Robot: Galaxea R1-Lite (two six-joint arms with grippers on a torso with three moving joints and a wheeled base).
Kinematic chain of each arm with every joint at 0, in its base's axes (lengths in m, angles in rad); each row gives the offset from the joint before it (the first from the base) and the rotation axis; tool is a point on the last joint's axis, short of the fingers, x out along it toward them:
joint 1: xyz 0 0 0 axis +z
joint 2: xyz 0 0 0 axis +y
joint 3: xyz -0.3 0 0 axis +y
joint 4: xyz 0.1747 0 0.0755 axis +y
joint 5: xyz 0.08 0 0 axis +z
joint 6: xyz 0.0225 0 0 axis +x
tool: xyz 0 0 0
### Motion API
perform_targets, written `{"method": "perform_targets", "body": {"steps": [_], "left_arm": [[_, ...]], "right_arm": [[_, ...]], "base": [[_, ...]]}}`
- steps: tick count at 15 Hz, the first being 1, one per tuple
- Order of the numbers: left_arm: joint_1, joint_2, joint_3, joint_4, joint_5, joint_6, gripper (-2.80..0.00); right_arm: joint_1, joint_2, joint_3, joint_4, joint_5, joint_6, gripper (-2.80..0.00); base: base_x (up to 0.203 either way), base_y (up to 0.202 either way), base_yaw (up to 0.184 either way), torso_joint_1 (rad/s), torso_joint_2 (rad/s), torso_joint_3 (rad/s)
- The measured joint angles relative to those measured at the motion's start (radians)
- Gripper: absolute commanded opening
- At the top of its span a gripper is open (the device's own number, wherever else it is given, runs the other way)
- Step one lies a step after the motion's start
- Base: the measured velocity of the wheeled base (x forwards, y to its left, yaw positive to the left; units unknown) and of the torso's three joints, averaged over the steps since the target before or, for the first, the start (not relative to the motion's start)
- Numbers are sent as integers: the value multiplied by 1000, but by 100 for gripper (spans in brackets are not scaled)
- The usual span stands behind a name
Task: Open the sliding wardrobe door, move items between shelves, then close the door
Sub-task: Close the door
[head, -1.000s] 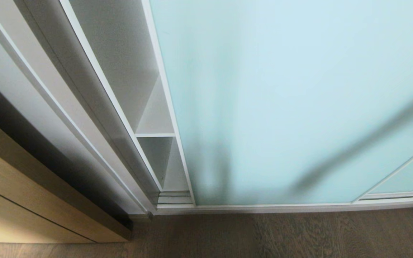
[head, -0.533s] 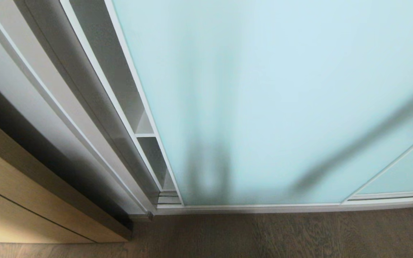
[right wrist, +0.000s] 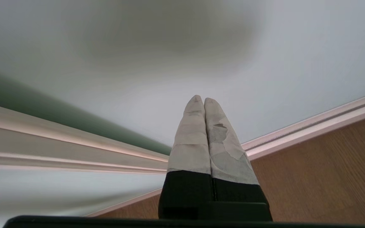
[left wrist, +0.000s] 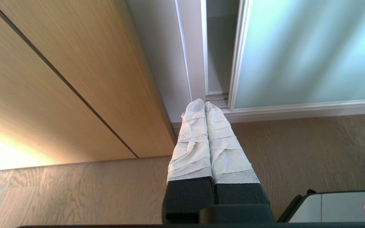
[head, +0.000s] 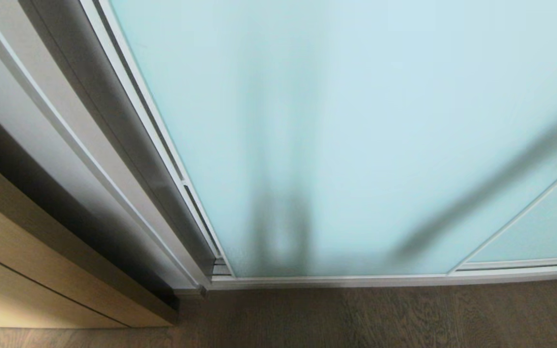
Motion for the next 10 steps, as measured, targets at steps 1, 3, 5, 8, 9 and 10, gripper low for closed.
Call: {"method": "perform_targets", "body": {"steps": [1,3,5,8,9,10], "left_arm": [[0,0,0,0,0,0,-280],[0,0,0,0,0,0,-280],[0,0,0,0,0,0,-280],[0,0,0,0,0,0,-280],[0,0,0,0,0,0,-280],[0,0,0,0,-1,0,-280]], "right_arm": [[-2,-18,13,-1,0,-2,-280],[-8,-69,57,0,0,-21,-280],[-20,-147,111,0,0,-33,-280],[-50,-338,203,-1,-5,-39,-280],[-55,-416,234,-11,-7,-42,-280],[-55,-501,270,-26,-11,-47,-280]], "base": [[0,0,0,0,0,0],[0,0,0,0,0,0],[0,0,0,0,0,0],[0,0,0,0,0,0],[0,0,0,0,0,0],[0,0,0,0,0,0]]}}
